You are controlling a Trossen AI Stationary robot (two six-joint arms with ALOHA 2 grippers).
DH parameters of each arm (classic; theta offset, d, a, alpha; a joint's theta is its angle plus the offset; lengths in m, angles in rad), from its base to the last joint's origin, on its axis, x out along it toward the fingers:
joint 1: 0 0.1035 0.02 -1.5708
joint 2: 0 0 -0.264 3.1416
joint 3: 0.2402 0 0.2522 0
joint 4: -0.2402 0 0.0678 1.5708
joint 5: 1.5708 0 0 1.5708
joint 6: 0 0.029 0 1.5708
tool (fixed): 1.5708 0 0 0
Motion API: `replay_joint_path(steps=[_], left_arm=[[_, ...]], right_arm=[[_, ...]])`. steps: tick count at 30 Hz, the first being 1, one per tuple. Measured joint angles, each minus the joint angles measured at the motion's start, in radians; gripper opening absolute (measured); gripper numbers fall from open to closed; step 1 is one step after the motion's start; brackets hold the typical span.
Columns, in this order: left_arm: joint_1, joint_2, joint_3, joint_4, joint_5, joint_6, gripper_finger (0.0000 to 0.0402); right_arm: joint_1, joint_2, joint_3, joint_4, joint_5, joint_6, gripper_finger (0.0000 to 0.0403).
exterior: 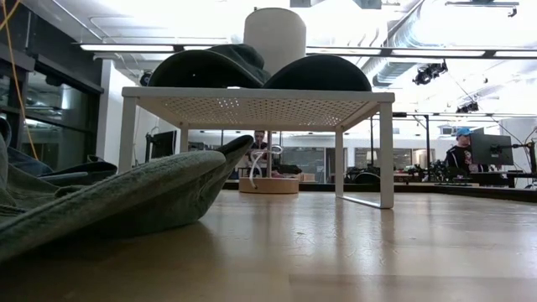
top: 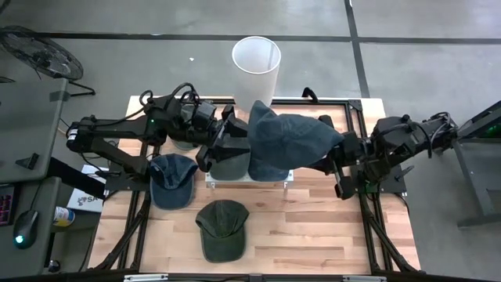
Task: Pick & Place hat
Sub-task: Stack the bottom blue cap on the blue cap on the shelf
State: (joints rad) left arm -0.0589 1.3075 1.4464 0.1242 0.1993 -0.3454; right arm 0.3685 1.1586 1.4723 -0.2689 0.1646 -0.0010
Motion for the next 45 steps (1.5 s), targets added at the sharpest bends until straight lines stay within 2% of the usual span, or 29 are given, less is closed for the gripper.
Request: replay_joint_path(steps=[9,12,16,23,25,28,34,40,45], left_arm=[[0.0,0.052,-0.001,0.006,0.017,-0.017,0.0229],[0.0,0.062,0.0,0.019,0.014,-0.022,0.0215],[0.001,0.067,-0.001,0.013,0.012,-0.022,0.0166],[0.0,0.066,-0.001,0.017,0.025,-0.017,0.003],[-0.001,0.065,-0.001,0.021,0.028,-0.006,0.0011],[0.0,0.065,-0.001,0.015,0.037,0.004,0.0016],[0.0,0.064,-0.001,0.016,0.055,0.004,0.0009],[-0.001,0.064,0.0,-0.008,0.061,0.006,0.0005],[-0.001,0.064,0.0,-0.13,0.061,0.017,0.0004]], right_arm=[[-0.027,0.013,0.0,0.0,0.054,0.026,0.0001],[-0.028,0.013,0.0,-0.003,0.08,0.045,0.0001],[-0.027,0.013,0.0,-0.031,0.122,0.076,0.0001],[-0.028,0.013,0.0,-0.038,0.159,0.098,0.0001],[-0.028,0.013,0.0,-0.039,0.171,0.113,0.0005],[-0.028,0.013,0.0,-0.04,0.173,0.118,0.0027],[-0.027,0.002,0.0,-0.053,0.224,0.144,0.0103],[0.008,-0.06,-0.001,-0.156,0.338,0.163,0.0177],[0.049,-0.116,0.0,-0.246,0.436,0.184,0.0203]])
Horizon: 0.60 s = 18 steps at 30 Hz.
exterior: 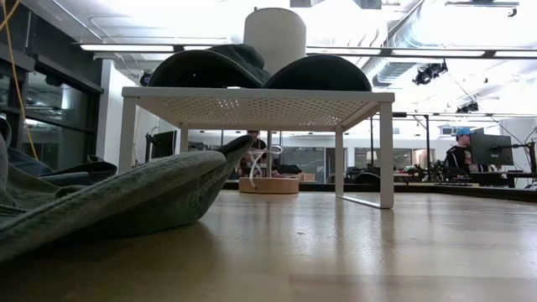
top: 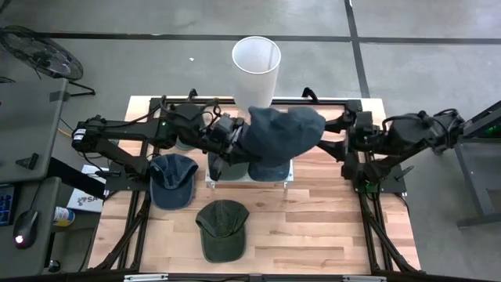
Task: Pick & Place hat
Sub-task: Stack the bottom blue cap on the blue cap on the shelf
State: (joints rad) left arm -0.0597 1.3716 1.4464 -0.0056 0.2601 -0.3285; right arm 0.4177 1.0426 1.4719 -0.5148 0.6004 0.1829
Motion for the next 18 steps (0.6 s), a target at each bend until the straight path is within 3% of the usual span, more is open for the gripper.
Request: replay_joint_path(steps=[9,18], left_arm=[[0.0,0.0,0.0,-0.171,-0.042,0.007,0.0003],[0.001,0.0,0.0,-0.292,-0.163,-0.047,0.0002]], right_arm=[[0.043,-0.045,0.0,0.003,0.042,-0.136,0.0206],[0.043,-0.047,0.0,0.004,0.06,-0.265,0.0207]])
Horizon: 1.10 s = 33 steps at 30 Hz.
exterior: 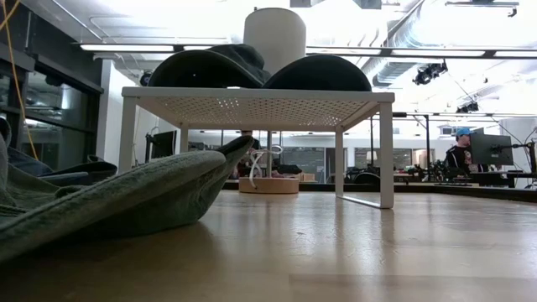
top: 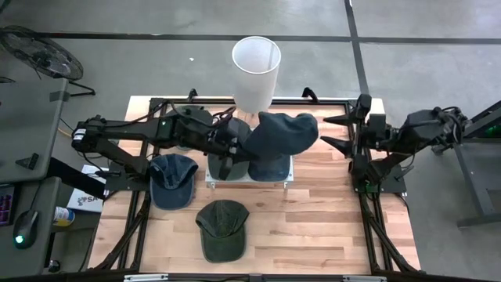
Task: Pick & Place hat
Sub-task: Stack the bottom blue cap on the blue cap on the shelf
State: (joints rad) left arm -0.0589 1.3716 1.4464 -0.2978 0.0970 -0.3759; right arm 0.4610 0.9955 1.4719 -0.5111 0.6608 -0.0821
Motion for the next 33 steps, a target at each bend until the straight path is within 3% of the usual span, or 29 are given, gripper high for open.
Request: replay_joint_path(steps=[10,22,33], left_arm=[[0.0,0.0,0.0,-0.029,-0.026,-0.018,0.0002],[0.0,0.0,0.0,-0.069,-0.039,-0.037,0.0002],[0.0,0.0,0.0,-0.072,-0.051,-0.049,0.0002]], right_arm=[[0.0,0.0,0.0,-0.063,-0.01,0.017,0.0209],[-0.009,0.037,0.001,-0.068,0.072,-0.065,0.0275],[-0.074,0.077,0.001,-0.038,0.065,-0.143,0.0279]])
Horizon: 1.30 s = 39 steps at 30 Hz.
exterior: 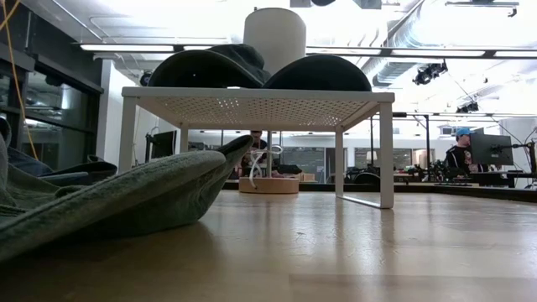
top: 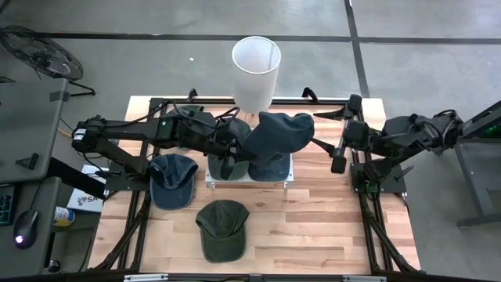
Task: Pick & Place hat
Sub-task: Stack the bottom blue cap on the blue cap on the shelf
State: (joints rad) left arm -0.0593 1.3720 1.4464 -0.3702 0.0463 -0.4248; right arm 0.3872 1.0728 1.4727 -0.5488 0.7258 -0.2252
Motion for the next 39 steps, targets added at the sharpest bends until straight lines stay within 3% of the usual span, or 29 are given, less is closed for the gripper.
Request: replay_joint_path(steps=[7,13,18,28,35,39], left_arm=[[0.0,0.0,0.0,0.0,0.0,0.0,0.0002],[0.0,0.0,0.0,0.0,0.012,-0.002,0.0002],[0.0,0.0,0.0,0.0,0.018,-0.002,0.0002],[0.0,0.0,0.0,0.002,0.035,-0.001,0.0002],[0.0,0.0,0.0,0.006,0.051,0.0,0.0005],[0.0,0.0,0.0,0.017,0.051,0.006,0.0039]], right_arm=[[-0.045,0.024,0.0,-0.001,-0.083,-0.002,0.0275],[-0.056,0.042,0.0,-0.003,-0.094,0.004,0.0243],[-0.056,0.032,0.0,-0.003,-0.076,0.039,0.0183],[-0.055,0.013,0.0,-0.004,-0.088,0.045,0.0021],[-0.056,0.012,0.0,-0.003,-0.125,0.142,0.0014],[-0.056,0.012,0.0,-0.001,-0.154,0.193,0.0014]])
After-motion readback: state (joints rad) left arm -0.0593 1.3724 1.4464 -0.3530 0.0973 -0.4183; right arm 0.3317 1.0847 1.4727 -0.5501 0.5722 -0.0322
